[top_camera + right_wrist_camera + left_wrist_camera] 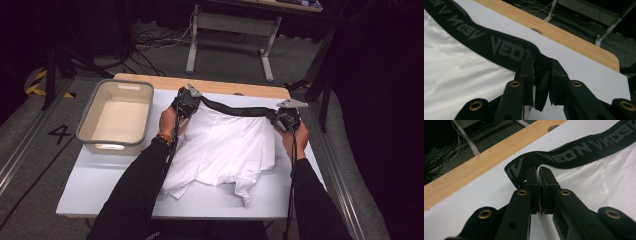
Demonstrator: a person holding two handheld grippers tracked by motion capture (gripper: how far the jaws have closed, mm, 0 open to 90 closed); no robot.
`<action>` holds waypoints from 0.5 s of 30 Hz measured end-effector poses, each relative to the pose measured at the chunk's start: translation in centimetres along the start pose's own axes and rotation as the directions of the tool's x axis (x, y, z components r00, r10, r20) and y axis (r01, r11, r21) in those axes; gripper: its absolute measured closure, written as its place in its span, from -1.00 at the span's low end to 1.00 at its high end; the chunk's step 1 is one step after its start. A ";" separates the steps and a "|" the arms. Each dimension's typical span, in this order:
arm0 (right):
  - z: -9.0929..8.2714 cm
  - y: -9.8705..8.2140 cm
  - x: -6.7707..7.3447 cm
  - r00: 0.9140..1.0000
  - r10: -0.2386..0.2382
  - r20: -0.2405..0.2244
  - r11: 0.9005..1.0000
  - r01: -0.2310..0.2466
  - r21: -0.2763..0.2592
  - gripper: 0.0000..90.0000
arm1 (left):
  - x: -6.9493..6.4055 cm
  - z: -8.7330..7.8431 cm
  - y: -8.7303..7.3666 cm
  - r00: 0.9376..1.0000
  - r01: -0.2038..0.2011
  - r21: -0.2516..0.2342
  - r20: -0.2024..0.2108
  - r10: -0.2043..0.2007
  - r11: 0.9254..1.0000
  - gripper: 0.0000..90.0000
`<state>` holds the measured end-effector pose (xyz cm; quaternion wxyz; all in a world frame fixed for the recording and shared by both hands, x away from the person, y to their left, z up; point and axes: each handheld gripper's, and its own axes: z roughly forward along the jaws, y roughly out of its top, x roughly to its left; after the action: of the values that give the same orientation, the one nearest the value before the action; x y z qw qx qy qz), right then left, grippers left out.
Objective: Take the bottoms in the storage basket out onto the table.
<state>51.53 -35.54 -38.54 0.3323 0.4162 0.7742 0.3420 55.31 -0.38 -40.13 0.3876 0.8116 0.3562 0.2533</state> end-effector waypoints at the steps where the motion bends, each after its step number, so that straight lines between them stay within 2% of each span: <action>1: 0.0 0.0 0.0 1.000 0.000 0.000 1.000 0.000 0.000 0.69 | 0.0 0.1 0.0 1.000 -0.002 0.005 -0.007 0.002 1.000 0.93; 3: 0.4 0.4 0.1 1.000 -0.002 0.006 1.000 0.002 0.011 0.63 | 0.0 0.1 0.0 1.000 0.010 0.007 -0.015 -0.010 1.000 0.88; 4: 0.6 0.6 0.2 0.999 -0.003 0.048 1.000 0.002 0.015 0.47 | 0.0 0.1 0.0 1.000 0.019 0.006 -0.015 -0.019 1.000 0.86; 5: 0.5 0.7 0.2 0.998 0.002 0.056 1.000 -0.003 0.011 0.42 | 0.0 -0.2 0.0 0.999 0.030 0.011 -0.017 -0.030 0.999 0.82; 7: 0.1 0.6 0.1 0.999 0.034 0.042 0.999 -0.034 -0.001 0.25 | 0.0 -0.5 0.1 0.999 0.026 0.015 -0.026 -0.026 1.000 0.63; 8: 0.1 0.6 0.1 0.999 0.034 0.042 0.999 -0.034 -0.001 0.25 | 0.0 -0.8 0.2 0.999 0.032 0.006 -0.025 -0.032 0.999 0.63; 9: -0.7 0.5 0.1 0.998 0.063 0.012 0.998 -0.062 -0.007 0.22 | 0.0 -1.2 0.2 0.999 0.041 -0.002 -0.009 -0.041 0.999 0.61; 10: -0.7 0.5 0.1 0.998 0.063 0.012 0.998 -0.062 -0.007 0.22 | -0.1 -1.7 0.2 0.999 0.044 -0.011 0.002 -0.044 0.999 0.61; 11: -1.8 0.0 0.5 0.998 0.065 -0.003 0.998 -0.065 -0.026 0.20 | -0.6 -2.6 0.1 1.000 0.025 -0.028 0.011 -0.024 0.999 0.53; 12: -2.3 -0.3 0.7 0.998 0.060 -0.009 0.998 -0.061 -0.032 0.16 | -0.8 -3.1 0.0 1.000 0.011 -0.035 0.018 -0.011 0.999 0.53; 15: -3.5 -1.0 1.3 0.998 0.053 -0.036 0.998 -0.054 -0.042 0.17 | -1.4 -4.1 -0.4 0.999 0.000 -0.047 0.042 0.002 0.999 0.52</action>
<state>47.77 -35.74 -37.72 0.3185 0.4236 0.7609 0.3744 51.50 0.56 -38.30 0.4139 0.8076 0.3414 0.2448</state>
